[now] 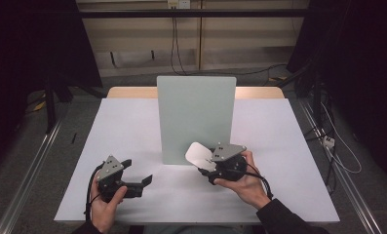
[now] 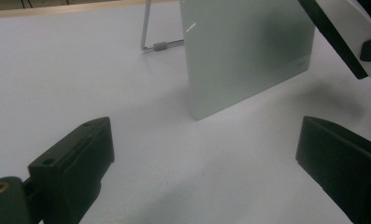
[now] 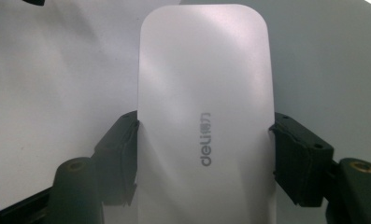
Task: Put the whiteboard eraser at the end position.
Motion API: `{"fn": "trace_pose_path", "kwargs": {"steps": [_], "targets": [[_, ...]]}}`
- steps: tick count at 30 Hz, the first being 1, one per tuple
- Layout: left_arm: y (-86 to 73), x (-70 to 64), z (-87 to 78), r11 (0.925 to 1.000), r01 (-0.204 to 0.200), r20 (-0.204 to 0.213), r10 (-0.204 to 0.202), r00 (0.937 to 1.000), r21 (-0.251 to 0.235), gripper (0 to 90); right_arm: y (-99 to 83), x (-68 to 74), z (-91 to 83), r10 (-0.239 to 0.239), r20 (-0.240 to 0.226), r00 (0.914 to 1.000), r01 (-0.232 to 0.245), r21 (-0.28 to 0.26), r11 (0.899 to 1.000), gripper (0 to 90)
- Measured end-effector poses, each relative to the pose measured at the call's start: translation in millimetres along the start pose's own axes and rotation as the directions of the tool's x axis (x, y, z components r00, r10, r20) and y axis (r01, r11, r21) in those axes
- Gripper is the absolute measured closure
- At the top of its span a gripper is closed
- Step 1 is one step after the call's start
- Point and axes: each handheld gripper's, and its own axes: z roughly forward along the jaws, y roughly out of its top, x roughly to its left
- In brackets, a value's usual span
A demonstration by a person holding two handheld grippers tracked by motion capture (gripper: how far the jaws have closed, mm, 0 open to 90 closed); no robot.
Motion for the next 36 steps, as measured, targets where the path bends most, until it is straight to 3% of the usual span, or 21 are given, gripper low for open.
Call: {"fn": "trace_pose_path", "kwargs": {"steps": [16,28,36], "targets": [[-0.3,0.2,-0.6,1.0,-0.001,-0.001,0.001,1.0,0.002,4.3,-4.7,6.0,6.8,-0.046,-0.111,0.9927,0.053,0.066,0.996,31.3],[-0.7,0.9,-0.1,1.0,0.005,-0.004,-0.005,1.0,-0.001,4.3,-9.2,6.4,27.3,-0.068,-0.209,0.9756,0.099,0.142,0.985,31.3],[-0.7,0.6,0.4,1.0,0.006,-0.003,-0.006,1.0,0.002,4.3,-9.5,5.1,34.7,-0.065,-0.222,0.9728,0.102,0.16,0.982,31.3]]}}
